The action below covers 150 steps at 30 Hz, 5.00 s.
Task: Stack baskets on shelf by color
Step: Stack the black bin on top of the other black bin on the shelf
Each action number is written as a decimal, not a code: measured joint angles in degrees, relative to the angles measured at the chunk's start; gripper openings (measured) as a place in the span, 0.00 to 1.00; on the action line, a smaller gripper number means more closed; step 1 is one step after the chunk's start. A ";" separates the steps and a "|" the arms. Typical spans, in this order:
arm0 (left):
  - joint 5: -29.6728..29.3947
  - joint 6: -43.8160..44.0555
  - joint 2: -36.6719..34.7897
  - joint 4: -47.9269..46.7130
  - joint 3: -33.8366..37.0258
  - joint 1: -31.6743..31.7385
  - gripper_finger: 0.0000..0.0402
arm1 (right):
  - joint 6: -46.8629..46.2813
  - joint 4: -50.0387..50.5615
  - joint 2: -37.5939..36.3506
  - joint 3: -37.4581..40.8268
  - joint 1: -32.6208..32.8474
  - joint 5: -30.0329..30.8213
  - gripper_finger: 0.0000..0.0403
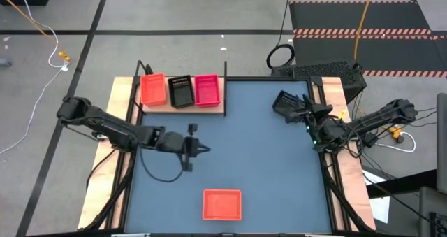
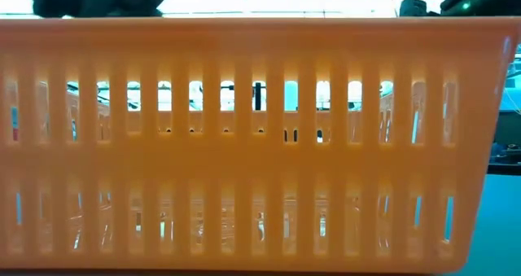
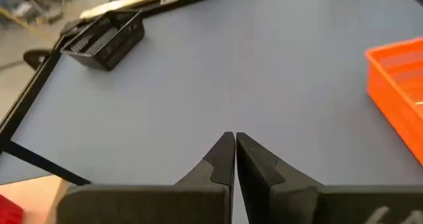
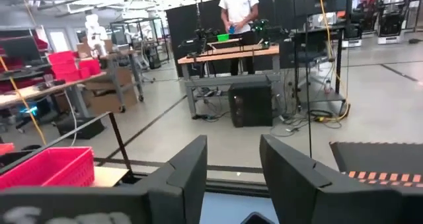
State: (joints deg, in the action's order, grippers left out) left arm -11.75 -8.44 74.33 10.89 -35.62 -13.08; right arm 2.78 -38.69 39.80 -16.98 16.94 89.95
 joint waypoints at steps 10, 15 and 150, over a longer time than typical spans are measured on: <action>-5.18 -6.91 -1.17 21.60 11.22 1.34 0.05 | -14.67 -0.44 0.75 4.62 -3.44 -14.51 0.30; -5.19 -6.90 -1.17 23.48 11.22 1.48 0.05 | -30.84 -0.90 2.85 10.02 -8.69 -34.99 0.30; -11.32 -24.19 44.31 -61.06 -73.19 1.16 0.02 | -13.59 48.19 13.66 -22.33 -26.70 -76.55 0.26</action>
State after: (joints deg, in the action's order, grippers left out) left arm -23.08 -32.63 118.64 -50.17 -108.82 -11.92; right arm -10.82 9.50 53.46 -39.31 -9.76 13.40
